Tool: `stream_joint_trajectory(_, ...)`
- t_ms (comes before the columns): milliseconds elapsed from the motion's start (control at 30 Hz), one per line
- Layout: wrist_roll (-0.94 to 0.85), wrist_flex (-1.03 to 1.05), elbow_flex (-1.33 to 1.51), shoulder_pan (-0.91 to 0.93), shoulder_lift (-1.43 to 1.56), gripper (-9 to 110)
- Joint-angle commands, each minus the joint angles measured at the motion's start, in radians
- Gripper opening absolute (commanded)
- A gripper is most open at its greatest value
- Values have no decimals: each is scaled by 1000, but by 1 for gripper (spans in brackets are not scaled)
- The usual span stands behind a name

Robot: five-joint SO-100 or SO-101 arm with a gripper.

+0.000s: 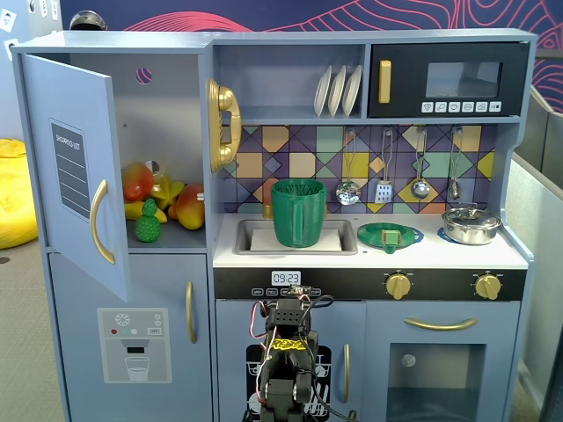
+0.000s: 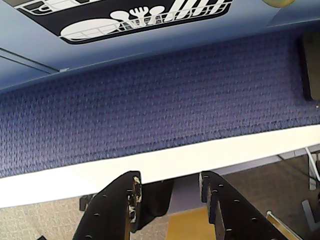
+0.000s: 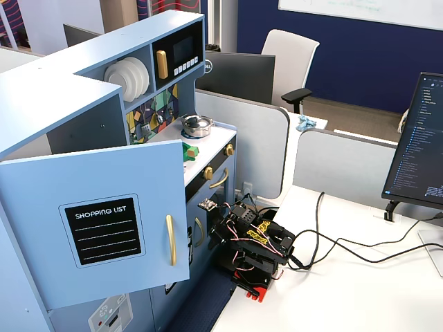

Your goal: Pick up the green pineapple from the left cabinet and place it in the green recipient

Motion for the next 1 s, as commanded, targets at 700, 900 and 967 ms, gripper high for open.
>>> stream_joint_trajectory(700,-48,-83,6,-206,-9,0)
stream_joint_trajectory(900,-95,-586,-95,-390,-94,0)
stream_joint_trajectory(967,-109,-752,-146,-451,-161,0)
